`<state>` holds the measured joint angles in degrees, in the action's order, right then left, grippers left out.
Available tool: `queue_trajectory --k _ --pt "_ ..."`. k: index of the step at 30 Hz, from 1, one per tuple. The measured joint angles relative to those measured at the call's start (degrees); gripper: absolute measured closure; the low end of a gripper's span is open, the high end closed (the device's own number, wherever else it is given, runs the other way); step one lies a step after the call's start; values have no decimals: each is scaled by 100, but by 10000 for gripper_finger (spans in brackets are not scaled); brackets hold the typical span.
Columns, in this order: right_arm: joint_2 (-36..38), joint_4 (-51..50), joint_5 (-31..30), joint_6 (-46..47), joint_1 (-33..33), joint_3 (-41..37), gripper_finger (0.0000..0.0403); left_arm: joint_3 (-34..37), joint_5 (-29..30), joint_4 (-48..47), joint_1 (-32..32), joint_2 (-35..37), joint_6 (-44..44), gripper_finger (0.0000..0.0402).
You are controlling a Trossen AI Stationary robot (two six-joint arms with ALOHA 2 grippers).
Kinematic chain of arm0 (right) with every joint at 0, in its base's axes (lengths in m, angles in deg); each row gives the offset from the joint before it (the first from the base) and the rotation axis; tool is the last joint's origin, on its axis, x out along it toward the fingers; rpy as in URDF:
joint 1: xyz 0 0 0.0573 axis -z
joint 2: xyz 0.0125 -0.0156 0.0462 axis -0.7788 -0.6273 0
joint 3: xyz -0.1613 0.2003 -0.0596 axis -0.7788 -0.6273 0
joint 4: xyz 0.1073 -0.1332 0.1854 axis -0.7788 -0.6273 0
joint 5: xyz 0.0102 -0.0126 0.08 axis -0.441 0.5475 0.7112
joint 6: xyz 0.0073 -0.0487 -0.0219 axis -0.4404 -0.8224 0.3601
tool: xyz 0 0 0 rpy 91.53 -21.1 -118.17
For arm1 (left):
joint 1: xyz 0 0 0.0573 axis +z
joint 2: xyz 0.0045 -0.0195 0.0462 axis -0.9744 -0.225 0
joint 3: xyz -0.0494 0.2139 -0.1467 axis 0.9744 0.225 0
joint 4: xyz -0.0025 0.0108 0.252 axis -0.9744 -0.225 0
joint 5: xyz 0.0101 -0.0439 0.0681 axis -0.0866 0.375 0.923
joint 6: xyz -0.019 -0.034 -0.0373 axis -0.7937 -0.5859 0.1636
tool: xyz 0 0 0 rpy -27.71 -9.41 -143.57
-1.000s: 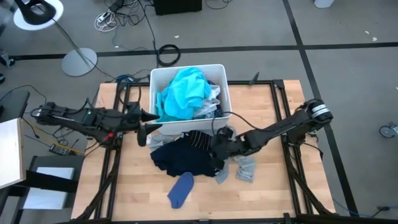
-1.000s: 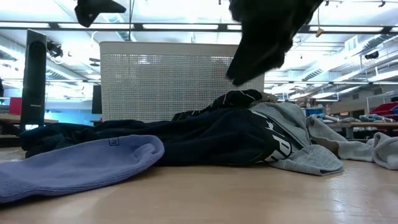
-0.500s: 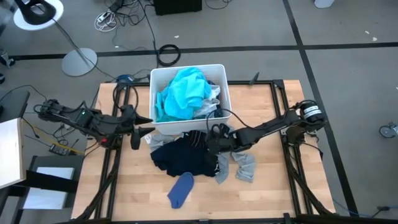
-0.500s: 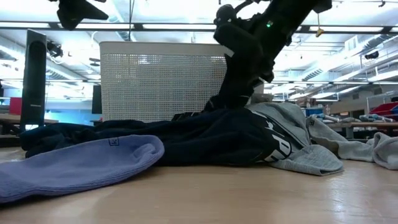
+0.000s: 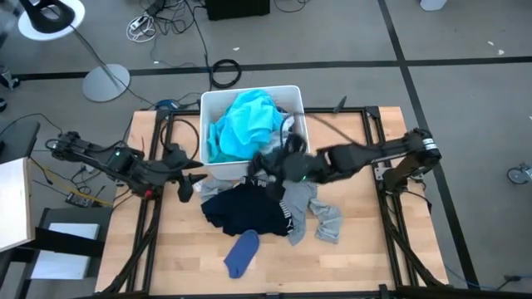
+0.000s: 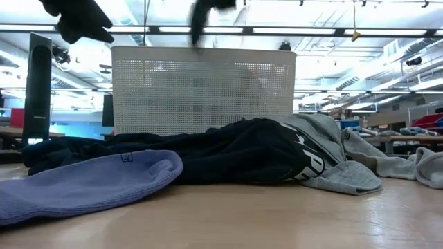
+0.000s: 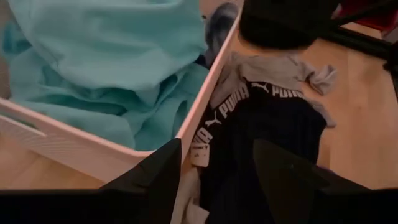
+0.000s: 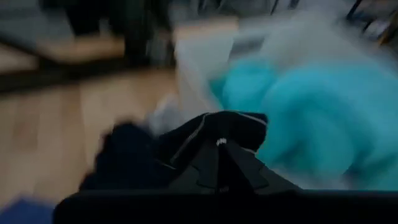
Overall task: Sort clothes
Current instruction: Put the black sock into the white bin
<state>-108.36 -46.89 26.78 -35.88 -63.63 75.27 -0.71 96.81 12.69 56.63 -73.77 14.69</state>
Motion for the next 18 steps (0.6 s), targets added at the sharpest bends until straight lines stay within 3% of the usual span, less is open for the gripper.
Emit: queue_trajectory --k 5,10,18 --pt "6 -31 -223 -583 466 763 392 0 -26 28 0 -440 -406 195" --pt "-2 -206 -207 -511 1169 837 375 0 -550 80 0 -1031 -592 195" --pt "-12 -651 1123 -294 1986 836 327 -1 -1296 800 -2 -2085 -547 195"
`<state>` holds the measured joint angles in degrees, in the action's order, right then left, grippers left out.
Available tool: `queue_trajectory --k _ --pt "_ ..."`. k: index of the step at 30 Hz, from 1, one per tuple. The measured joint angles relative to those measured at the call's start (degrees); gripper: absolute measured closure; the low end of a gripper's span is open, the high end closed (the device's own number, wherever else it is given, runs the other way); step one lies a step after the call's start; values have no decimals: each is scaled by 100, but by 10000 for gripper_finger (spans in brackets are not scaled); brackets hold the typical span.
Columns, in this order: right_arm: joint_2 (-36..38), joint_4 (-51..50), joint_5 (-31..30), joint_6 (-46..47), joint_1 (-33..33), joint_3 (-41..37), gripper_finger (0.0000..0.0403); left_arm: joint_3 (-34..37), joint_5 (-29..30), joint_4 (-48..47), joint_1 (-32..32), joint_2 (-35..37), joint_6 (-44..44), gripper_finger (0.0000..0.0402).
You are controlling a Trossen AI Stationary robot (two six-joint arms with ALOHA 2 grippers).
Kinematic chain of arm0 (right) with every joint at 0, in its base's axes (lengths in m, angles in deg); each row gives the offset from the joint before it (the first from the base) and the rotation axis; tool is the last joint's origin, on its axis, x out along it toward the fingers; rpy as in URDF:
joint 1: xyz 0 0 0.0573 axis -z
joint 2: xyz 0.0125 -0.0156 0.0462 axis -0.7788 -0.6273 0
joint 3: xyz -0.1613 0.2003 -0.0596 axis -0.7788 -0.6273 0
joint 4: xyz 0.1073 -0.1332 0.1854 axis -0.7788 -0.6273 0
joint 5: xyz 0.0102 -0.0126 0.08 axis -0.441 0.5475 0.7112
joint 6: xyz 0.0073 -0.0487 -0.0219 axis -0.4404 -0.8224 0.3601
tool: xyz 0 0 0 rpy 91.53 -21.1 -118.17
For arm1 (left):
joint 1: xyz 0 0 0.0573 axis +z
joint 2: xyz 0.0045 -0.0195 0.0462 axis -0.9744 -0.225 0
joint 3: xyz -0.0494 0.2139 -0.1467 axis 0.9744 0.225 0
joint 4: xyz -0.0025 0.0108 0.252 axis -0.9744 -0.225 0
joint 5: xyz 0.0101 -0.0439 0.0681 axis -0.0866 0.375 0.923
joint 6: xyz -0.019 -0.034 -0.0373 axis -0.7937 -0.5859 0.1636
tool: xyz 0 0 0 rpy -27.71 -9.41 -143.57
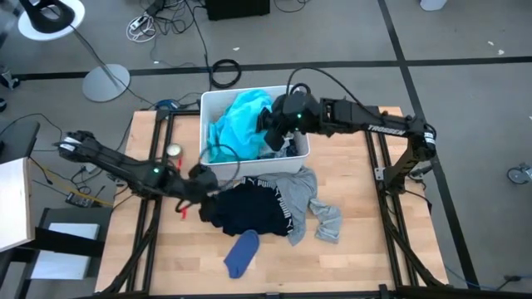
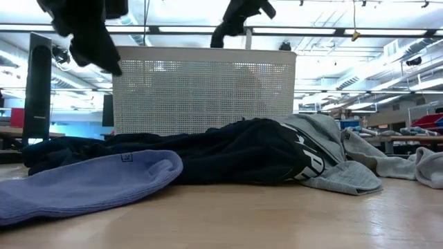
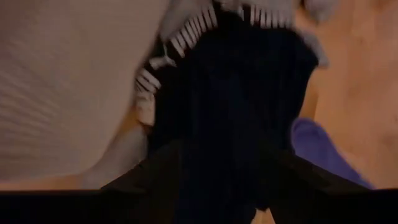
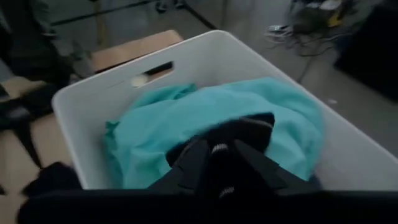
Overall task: Sort clothes
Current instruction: Put the black sock into the white bin, then put the black boxers into the white bin
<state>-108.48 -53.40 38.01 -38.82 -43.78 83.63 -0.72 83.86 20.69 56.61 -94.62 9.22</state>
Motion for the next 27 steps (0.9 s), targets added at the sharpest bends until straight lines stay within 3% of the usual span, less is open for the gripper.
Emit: queue_trajectory --k 11,20,24,27 --pt "298 -428 524 101 -25 -2 177 1 -226 1053 -4 -1548 179 195" --pt "1150 -1188 602 737 -692 -2 137 1 -284 1838 10 -2715 267 200" --pt "1563 -1687 629 1144 -1252 -2 145 1 -276 1774 17 -2919 43 249" --pt "1793 -2083 625 1609 -1747 -2 155 -9 -356 1661 19 -2884 -85 329"
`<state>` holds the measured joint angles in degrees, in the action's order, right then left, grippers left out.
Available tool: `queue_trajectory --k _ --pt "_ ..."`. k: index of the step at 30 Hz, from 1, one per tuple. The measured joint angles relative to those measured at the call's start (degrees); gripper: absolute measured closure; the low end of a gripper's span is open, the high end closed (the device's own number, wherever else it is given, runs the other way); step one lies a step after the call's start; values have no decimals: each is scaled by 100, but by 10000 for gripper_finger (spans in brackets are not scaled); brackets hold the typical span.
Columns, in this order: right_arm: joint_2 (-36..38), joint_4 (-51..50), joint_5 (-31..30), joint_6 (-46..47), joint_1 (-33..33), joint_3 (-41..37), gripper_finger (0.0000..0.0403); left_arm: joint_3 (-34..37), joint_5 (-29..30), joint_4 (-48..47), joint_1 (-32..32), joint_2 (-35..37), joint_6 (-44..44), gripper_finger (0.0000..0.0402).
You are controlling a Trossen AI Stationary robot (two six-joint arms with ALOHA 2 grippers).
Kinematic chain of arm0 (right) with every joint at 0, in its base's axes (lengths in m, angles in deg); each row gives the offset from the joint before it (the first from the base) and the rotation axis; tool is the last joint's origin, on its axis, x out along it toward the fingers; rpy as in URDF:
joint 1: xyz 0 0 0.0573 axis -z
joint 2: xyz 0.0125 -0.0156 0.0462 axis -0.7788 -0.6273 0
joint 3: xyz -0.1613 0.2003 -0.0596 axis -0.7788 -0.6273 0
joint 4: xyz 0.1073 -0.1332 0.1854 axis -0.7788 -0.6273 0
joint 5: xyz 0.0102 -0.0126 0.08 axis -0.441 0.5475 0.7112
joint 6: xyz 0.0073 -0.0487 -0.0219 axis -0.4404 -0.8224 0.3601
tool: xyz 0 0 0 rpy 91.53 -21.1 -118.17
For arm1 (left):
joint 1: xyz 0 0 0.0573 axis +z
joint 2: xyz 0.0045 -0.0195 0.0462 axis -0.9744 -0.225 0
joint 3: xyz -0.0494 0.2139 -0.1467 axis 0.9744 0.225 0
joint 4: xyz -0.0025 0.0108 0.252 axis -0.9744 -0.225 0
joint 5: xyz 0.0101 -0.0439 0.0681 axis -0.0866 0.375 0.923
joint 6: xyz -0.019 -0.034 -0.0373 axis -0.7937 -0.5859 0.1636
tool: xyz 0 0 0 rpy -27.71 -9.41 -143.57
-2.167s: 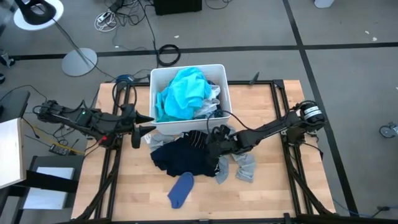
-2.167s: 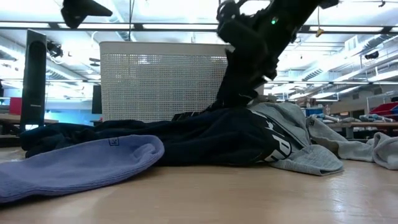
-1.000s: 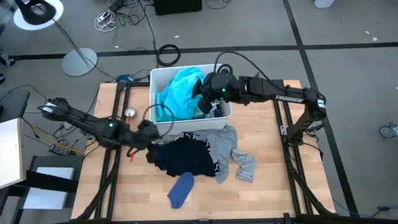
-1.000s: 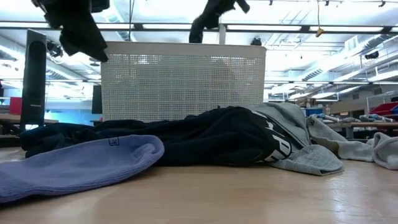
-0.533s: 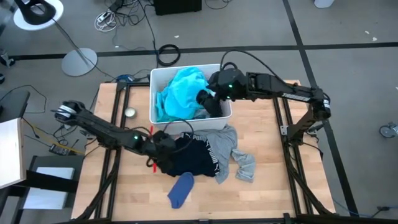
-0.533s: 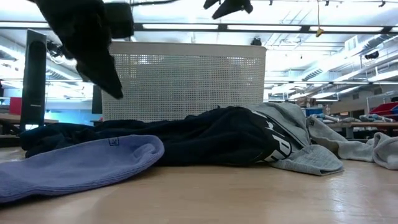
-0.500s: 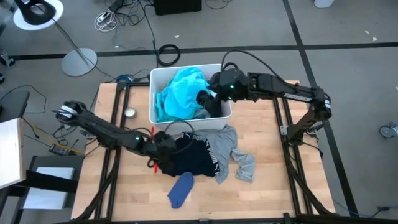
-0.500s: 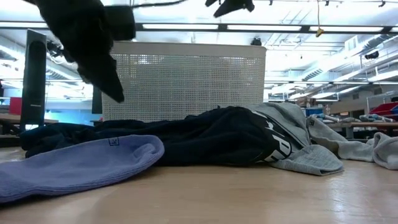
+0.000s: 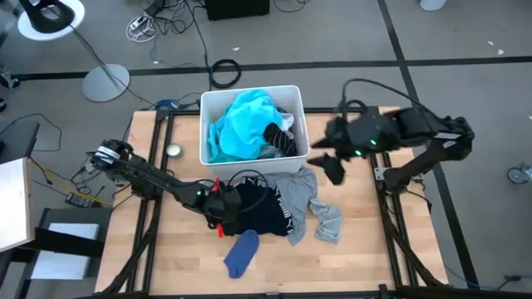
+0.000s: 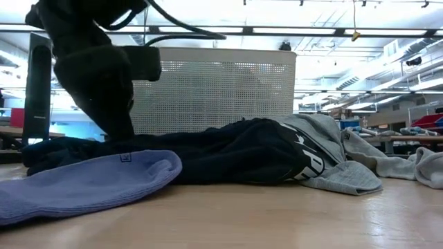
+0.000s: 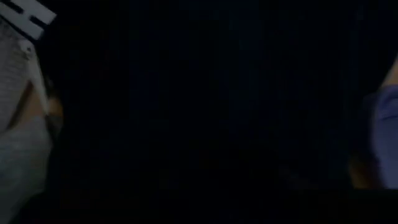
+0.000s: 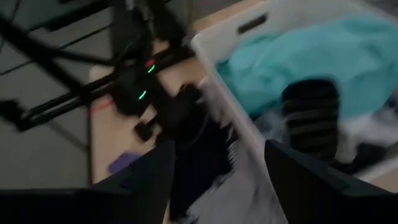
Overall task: Sort clothes
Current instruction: Put the black boxers into the white bin
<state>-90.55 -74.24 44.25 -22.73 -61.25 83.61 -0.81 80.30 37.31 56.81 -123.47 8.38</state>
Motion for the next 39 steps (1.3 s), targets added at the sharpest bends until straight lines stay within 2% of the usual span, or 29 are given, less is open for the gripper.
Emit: queue_trajectory --k 1,3,7,11,17,23,29,34,39 --pt "58 -162 -20 156 -182 0 158 -37 -45 -103 0 33 -70 361" --pt "134 -545 -107 481 -524 0 166 -177 -106 -306 -2 148 -168 387" --pt "142 -1467 -460 1234 -1236 0 173 -770 -36 -1058 -2 449 -112 397" --pt "85 -2243 -837 1987 -1880 -132 174 -1678 320 -1988 0 734 122 399" --pt "81 -2292 -1321 2774 -2653 -889 174 -3352 787 -2926 101 910 627 400" --pt "79 -1580 -1755 3351 -3067 -2011 174 -4852 1029 -2976 387 916 1259 401" --pt "76 201 -1764 3548 -3189 -3274 174 -6056 1126 -2738 868 921 2160 401" --pt "74 1849 -1766 3555 -3185 -4189 174 -6725 1515 -2371 1429 918 2980 401" --pt "74 2745 -1853 3644 -3095 -4711 174 -7015 1576 -2277 2091 929 3560 401"
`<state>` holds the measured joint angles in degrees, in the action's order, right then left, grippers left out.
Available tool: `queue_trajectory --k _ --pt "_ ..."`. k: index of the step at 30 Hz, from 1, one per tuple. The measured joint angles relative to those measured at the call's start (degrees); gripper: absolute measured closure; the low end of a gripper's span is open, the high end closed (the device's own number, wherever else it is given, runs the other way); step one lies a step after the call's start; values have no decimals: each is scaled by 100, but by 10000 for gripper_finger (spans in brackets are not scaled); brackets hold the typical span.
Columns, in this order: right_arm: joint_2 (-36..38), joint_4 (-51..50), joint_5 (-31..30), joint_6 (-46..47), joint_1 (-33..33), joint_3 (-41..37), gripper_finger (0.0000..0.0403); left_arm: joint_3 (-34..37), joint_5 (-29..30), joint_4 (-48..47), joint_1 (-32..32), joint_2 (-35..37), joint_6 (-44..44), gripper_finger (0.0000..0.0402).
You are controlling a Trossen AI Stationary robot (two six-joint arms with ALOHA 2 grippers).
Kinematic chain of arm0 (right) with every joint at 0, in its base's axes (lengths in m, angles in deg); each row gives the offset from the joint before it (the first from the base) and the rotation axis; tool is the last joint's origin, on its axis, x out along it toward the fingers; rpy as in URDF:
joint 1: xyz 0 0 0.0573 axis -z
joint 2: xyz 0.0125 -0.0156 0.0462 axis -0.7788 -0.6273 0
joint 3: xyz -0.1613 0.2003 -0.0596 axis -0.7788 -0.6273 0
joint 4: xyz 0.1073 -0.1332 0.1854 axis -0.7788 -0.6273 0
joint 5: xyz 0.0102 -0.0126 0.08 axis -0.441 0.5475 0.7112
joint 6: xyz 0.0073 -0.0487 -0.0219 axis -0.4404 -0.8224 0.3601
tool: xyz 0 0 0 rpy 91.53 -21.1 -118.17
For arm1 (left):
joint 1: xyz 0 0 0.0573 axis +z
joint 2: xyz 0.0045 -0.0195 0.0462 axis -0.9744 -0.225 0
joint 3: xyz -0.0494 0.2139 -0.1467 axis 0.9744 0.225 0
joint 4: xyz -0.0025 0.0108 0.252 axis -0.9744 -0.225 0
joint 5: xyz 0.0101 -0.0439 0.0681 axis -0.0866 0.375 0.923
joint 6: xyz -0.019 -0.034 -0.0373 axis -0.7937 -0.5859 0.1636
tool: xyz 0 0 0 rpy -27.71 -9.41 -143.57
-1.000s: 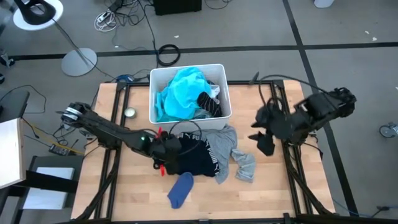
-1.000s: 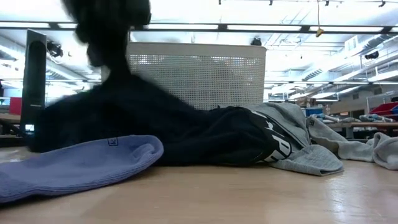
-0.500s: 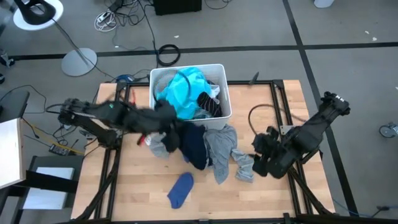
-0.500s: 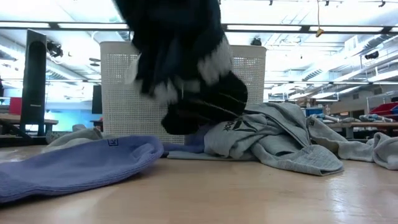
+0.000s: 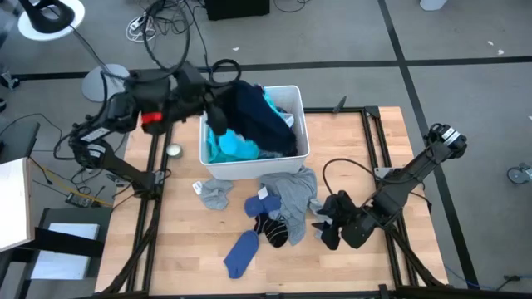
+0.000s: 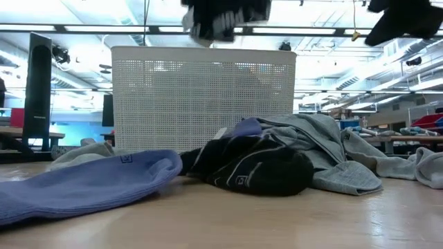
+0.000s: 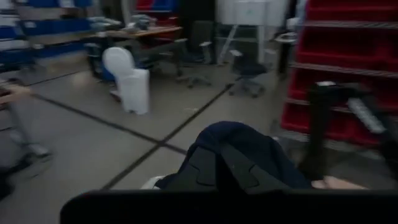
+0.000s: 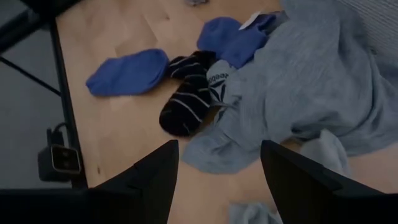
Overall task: Sort clothes
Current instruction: Put the black boxers into the white bin, then put the black sock into the white bin
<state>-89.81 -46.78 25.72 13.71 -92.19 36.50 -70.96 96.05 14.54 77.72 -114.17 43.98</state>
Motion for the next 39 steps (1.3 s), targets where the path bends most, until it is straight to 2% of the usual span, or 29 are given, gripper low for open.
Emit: queue_trajectory --k 6,11,16,23,26,31,34,39 --pt "0 441 -20 -48 195 -111 174 85 0 -572 605 -58 23 394" --pt "0 653 -18 -183 317 -111 174 155 -159 -1568 946 -160 -180 369" --pt "0 889 -18 -374 431 -111 174 157 -726 -2338 1200 -270 -636 310" --pt "2 1408 -5 -950 605 -111 174 144 -1321 -2707 1354 -232 -819 223" --pt "2 1693 7 -1447 646 -111 174 133 -1373 -2766 1207 -96 -823 207" --pt "-311 2188 55 -2196 657 -111 174 251 -1165 -3075 644 184 -844 204" --pt "-688 2559 162 -2509 693 -109 174 738 -920 -3013 202 507 -1090 204" --pt "-1204 2959 225 -2636 790 -111 174 2099 -511 -1998 -621 1329 -1538 204"
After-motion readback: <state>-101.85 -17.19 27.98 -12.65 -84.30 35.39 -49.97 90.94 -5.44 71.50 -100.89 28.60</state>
